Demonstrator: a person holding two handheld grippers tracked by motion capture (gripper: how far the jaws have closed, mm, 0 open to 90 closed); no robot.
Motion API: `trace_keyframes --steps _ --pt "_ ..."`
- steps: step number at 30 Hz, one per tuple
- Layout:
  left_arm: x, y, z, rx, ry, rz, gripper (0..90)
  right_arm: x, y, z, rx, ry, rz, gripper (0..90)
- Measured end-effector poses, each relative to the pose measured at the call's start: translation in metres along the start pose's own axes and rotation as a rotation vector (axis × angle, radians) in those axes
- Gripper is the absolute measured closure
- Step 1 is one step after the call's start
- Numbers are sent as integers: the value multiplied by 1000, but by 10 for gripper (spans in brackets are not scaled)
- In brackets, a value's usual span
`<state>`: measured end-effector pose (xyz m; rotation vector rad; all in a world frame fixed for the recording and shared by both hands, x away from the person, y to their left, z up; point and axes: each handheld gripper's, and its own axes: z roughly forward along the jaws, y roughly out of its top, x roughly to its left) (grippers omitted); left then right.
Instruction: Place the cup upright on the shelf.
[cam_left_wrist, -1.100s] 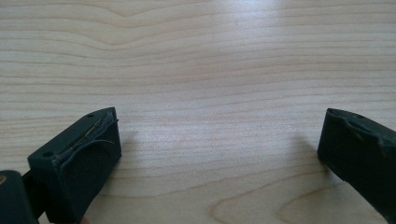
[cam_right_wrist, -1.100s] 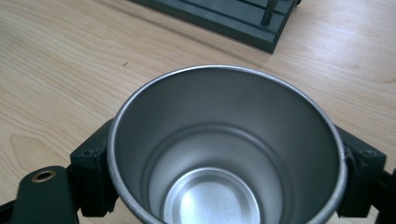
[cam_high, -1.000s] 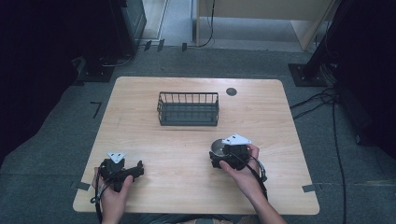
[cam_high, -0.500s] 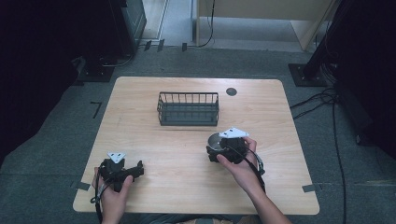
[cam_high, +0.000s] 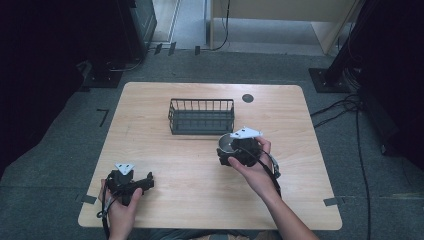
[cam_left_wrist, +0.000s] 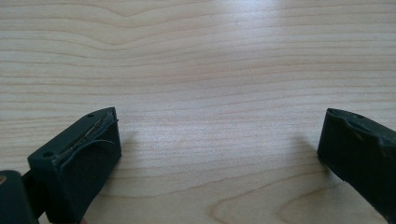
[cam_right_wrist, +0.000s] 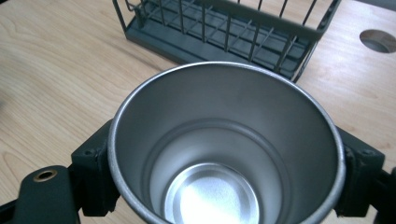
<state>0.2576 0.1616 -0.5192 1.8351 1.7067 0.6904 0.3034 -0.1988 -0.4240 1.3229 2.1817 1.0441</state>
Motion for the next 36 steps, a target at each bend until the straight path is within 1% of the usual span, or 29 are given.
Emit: trace_keyframes --steps 4,6,7,12,15,16,17,18,24,27,28,29,30,32,36 --pt "0 0 0 1 0 1 0 0 7 1 -1 2 3 153" --pt "0 0 0 1 1 2 0 1 14 1 -7 7 3 153" --pt "0 0 0 1 0 1 0 1 14 1 -7 7 3 153" --pt "0 0 0 1 0 0 0 0 27 -1 -9 1 1 154" --pt "0 0 0 2 0 1 0 0 37 0 -14 -17 -15 154" --pt "0 0 0 2 0 1 0 -1 39 0 -14 -16 -14 154" --pt "0 0 0 2 0 1 0 -2 46 1 -17 -13 -4 155" --pt "0 0 0 2 0 1 0 -2 46 1 -17 -13 -4 155" --pt "0 0 0 2 0 1 0 -1 69 1 -32 -27 -25 156" --pt "0 0 0 2 0 1 0 -2 81 0 -44 -7 0 157" --pt "0 0 0 2 0 1 0 -2 84 0 -45 -6 0 157" --pt "0 0 0 2 0 1 0 -1 90 2 -46 -15 -10 158" --pt "0 0 0 2 0 1 0 -1 90 2 -46 -15 -10 158" --pt "0 0 0 2 0 1 0 1 96 5 -44 -24 -12 159" --pt "0 0 0 1 0 0 0 2 106 11 -44 -19 -16 160"
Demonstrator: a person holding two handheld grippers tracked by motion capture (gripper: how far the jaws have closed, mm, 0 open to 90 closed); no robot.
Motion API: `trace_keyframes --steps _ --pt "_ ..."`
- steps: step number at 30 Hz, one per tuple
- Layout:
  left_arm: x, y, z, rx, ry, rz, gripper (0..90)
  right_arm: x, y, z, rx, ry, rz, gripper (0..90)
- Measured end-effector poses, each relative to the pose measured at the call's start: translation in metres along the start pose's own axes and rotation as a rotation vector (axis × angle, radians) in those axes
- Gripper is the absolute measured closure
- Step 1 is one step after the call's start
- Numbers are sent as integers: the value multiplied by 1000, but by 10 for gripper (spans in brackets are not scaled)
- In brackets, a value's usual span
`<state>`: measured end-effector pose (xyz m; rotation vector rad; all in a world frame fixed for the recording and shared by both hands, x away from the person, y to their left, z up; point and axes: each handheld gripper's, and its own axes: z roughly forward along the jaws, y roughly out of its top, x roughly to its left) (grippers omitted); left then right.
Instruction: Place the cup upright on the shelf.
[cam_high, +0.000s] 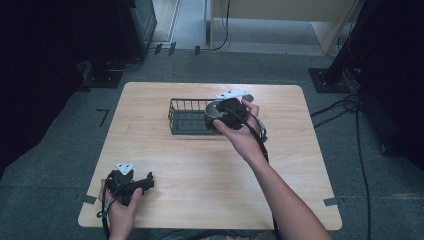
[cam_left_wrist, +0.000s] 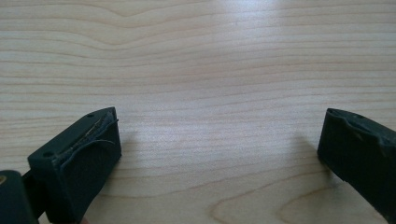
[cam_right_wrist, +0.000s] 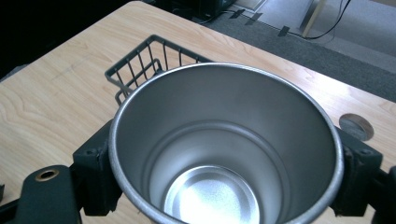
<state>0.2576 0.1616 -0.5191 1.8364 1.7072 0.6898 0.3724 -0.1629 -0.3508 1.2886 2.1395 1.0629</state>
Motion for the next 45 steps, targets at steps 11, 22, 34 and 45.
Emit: trace_keyframes --steps 11,22,34,45 --pt "0 0 0 2 0 1 0 -11 20 21 -5 -19 22 163" --pt "0 0 0 2 -1 2 0 -27 29 54 4 -67 70 167" --pt "0 0 0 2 -1 2 0 -46 25 79 5 -122 133 170" --pt "0 0 0 2 -1 2 0 -46 10 95 37 -102 130 170"
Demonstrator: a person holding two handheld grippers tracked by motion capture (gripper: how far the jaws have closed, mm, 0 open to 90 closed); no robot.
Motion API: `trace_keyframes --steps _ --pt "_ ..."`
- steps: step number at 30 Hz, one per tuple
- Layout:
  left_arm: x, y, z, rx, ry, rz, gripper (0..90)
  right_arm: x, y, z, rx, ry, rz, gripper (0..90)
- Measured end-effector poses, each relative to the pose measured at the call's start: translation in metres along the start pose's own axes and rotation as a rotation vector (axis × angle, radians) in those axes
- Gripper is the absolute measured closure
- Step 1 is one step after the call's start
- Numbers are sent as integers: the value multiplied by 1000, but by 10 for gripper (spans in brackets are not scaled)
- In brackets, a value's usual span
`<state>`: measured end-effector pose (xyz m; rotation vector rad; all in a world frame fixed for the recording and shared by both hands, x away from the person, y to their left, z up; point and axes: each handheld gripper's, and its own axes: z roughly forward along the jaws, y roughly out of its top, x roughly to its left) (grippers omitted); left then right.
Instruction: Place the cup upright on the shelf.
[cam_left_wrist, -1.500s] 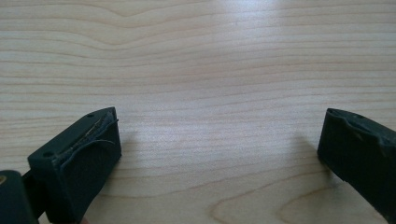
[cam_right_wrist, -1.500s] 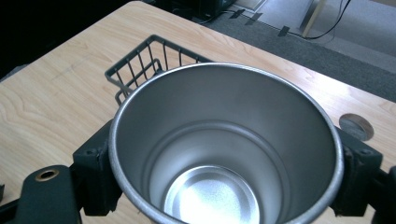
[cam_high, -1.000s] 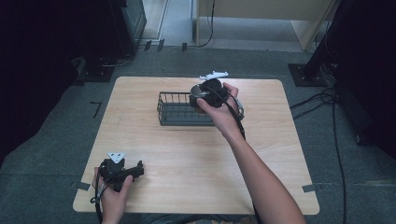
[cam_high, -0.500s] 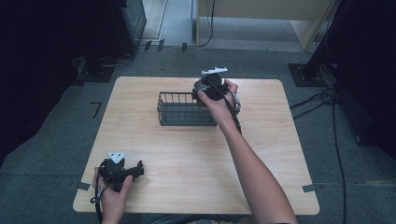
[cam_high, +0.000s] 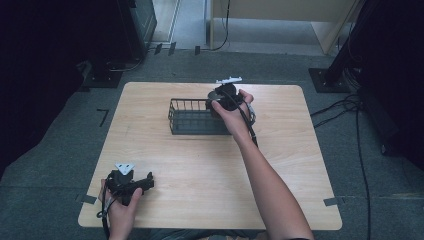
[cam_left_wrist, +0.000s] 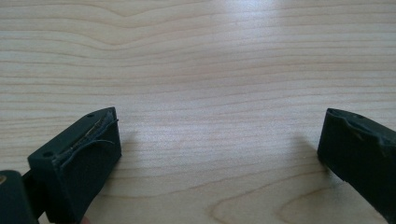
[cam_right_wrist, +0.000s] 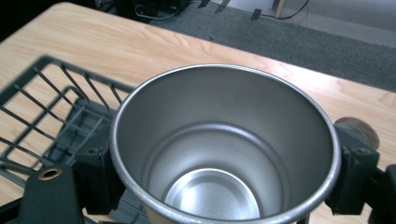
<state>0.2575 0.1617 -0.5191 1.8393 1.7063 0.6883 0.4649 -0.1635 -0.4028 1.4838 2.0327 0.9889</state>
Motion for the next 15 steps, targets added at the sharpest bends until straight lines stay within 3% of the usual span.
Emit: trace_keyframes --steps 15 --pt "0 0 0 0 0 0 0 -1 -15 7 27 29 -1 170"
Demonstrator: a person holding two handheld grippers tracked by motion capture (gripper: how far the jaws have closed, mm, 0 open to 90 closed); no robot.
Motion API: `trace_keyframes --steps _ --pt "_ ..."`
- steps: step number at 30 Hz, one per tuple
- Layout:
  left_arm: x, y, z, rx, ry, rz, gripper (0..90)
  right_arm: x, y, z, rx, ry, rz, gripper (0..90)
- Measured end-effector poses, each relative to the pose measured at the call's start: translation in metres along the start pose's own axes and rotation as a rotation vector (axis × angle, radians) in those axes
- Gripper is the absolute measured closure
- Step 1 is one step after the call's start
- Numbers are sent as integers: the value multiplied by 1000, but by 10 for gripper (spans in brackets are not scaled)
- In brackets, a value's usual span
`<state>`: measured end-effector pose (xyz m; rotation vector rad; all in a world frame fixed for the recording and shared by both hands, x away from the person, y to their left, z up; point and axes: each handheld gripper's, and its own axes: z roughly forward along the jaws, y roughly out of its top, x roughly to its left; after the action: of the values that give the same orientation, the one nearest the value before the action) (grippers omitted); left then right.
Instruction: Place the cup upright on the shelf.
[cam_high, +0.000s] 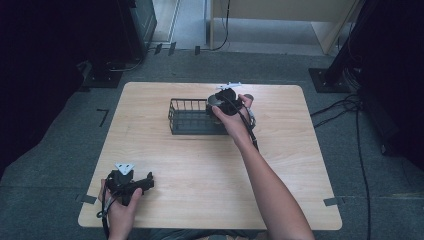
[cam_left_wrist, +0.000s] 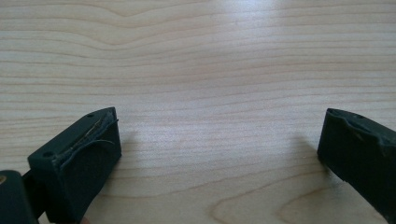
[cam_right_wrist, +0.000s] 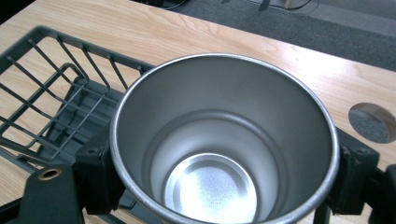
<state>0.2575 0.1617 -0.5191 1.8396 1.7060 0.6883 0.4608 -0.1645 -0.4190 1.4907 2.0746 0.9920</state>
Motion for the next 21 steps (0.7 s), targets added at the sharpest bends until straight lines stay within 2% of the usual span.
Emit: trace_keyframes --steps 10,15,21 --pt "0 0 0 0 0 0 0 -1 -8 -1 9 14 -1 158" --pt "0 0 0 0 0 0 0 0 -10 -3 33 6 -33 96" --pt "0 0 0 0 0 0 0 -3 -10 -10 22 18 -29 52"
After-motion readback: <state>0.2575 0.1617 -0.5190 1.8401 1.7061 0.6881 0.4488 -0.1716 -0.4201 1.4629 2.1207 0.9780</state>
